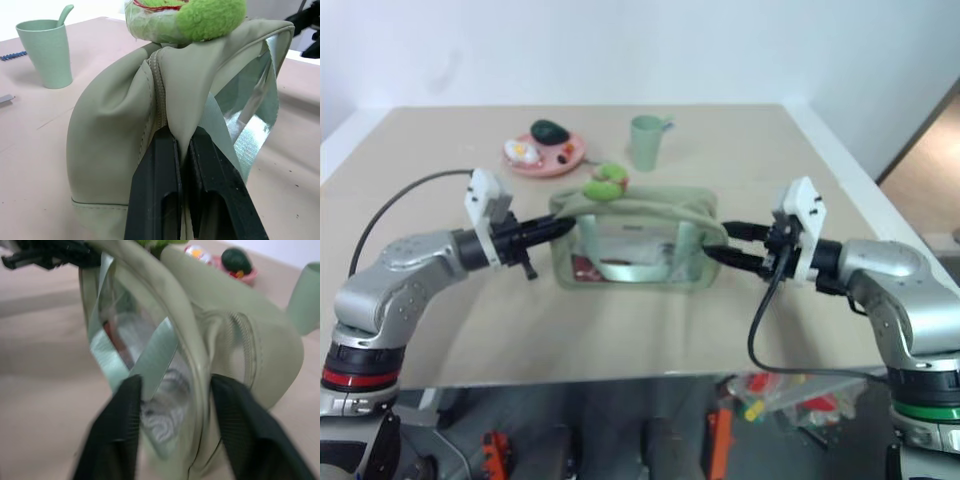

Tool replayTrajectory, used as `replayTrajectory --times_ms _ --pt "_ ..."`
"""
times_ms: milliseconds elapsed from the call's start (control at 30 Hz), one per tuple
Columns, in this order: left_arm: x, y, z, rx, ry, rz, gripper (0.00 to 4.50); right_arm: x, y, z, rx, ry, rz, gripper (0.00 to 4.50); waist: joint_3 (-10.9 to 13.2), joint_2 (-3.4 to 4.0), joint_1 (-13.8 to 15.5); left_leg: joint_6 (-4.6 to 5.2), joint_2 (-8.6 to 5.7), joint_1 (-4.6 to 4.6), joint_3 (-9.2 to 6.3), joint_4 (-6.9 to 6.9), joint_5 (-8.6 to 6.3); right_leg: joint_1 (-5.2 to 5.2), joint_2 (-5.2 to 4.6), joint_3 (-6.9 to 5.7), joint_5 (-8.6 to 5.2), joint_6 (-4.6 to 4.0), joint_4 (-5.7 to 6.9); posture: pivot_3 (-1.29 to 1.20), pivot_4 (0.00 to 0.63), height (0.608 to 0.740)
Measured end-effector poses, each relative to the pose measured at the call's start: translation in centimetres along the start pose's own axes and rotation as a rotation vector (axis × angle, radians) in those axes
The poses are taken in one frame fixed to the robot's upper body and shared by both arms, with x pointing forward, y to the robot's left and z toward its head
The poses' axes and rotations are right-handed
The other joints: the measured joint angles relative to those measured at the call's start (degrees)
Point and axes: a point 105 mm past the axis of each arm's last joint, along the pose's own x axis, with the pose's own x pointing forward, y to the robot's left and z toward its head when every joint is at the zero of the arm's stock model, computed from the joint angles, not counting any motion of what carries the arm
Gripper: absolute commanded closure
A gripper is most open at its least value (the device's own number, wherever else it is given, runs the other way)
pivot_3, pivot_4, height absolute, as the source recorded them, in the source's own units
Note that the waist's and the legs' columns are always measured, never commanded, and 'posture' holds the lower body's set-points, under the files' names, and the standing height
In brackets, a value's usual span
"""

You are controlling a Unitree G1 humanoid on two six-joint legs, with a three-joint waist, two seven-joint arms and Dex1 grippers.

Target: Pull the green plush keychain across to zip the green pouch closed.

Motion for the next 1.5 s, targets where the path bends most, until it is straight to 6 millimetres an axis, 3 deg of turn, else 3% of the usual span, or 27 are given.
replayTrajectory --times_ms 100,200,267,467,567,667,700,800,1033,1100,1367,1500 --pt "0.0 -0.1 0.0 0.002 0.004 -0.002 4.5 -0.3 -1.5 4.1 -0.094 -0.053 -0.024 0.08 0.0 0.0 -0.18 0.01 0.02 0.08 0.06 0.04 0.01 0.0 0.03 0.05 0.05 -0.03 0.0 0.0 0.15 0.74" --pt "0.1 -0.2 -0.1 0.0 0.009 -0.007 4.5 0.9 -1.3 9.0 -0.229 -0.161 0.005 0.03 -0.01 -0.02 -0.24 0.03 0.06 0.15 -0.03 0.0 0.02 0.02 0.12 0.02 0.07 -0.08 0.01 0.0 0.15 0.74" --pt "0.1 -0.2 -0.1 0.004 0.01 -0.008 4.5 2.7 -0.2 10.3 -0.28 -0.212 0.06 0.03 -0.03 -0.04 -0.21 0.03 0.09 0.13 -0.05 -0.02 0.02 0.03 0.14 -0.01 0.06 -0.1 0.0 0.0 0.15 0.74" --pt "0.4 -0.5 0.0 0.006 0.004 -0.018 4.5 9.8 3.8 8.8 -0.281 -0.262 0.228 0.03 -0.02 -0.02 0.07 0.02 0.02 -0.2 -0.11 -0.04 0.01 -0.15 0.05 -0.02 0.14 0.25 0.0 0.0 0.15 0.74" --pt "0.5 -0.7 0.1 0.013 0.004 -0.023 4.5 11.2 4.2 8.2 -0.277 -0.265 0.245 0.03 -0.02 -0.03 0.26 0.01 -0.04 -0.4 -0.17 0.0 0.0 -0.21 -0.05 -0.09 0.12 0.29 -0.08 0.0 0.15 0.74" --pt "0.6 -0.7 0.1 0.014 0.003 -0.014 4.5 11.7 3.1 7.4 -0.251 -0.248 0.213 0.03 -0.02 -0.03 0.23 0.01 -0.06 -0.4 -0.16 0.03 0.0 -0.21 -0.07 -0.09 0.14 0.3 -0.09 0.0 0.15 0.74" --pt "0.6 -0.7 0.1 0.015 0.003 -0.011 4.5 11.9 2.8 7.1 -0.242 -0.238 0.203 0.57 -0.02 -0.03 0.22 0.01 -0.04 -0.38 -0.17 0.03 0.01 -0.21 -0.04 -0.1 0.16 0.28 -0.08 0.0 0.15 0.74" --pt "0.6 -0.6 0.0 0.02 0.006 0.0 4.5 12.4 2.2 6.6 -0.217 -0.223 0.191 1.65 -0.02 -0.02 0.13 0.01 0.0 -0.3 -0.2 0.03 0.01 -0.19 0.03 -0.13 0.18 0.22 -0.01 0.0 0.15 0.74" --pt "0.7 -0.4 -0.1 0.019 0.007 0.017 4.5 13.0 2.1 6.3 -0.195 -0.216 0.192 3.96 -0.02 -0.02 0.08 0.01 0.03 -0.21 -0.22 0.02 0.02 -0.13 0.05 -0.15 0.19 0.19 0.02 0.0 0.15 0.74" --pt "0.7 -0.5 -0.1 0.019 0.006 0.016 4.5 13.1 2.1 6.3 -0.193 -0.217 0.196 4.44 -0.02 -0.02 0.08 0.01 0.02 -0.22 -0.22 0.02 0.02 -0.13 0.04 -0.15 0.19 0.2 0.02 0.0 0.15 0.74" --pt "0.9 -0.5 -0.1 0.031 0.003 0.021 4.5 13.0 2.4 6.4 -0.176 -0.239 0.219 4.44 -0.02 -0.02 0.1 0.01 0.02 -0.21 -0.22 0.02 0.02 -0.11 0.04 -0.15 0.19 0.2 0.01 0.0 0.15 0.74" --pt "1.0 -0.2 -0.1 0.03 -0.001 0.045 4.5 12.0 2.4 7.4 -0.211 -0.324 0.207 4.44 -0.01 -0.02 0.13 0.01 0.0 -0.23 -0.22 0.02 0.02 -0.11 0.02 -0.15 0.19 0.21 0.01 0.0 0.15 0.74"
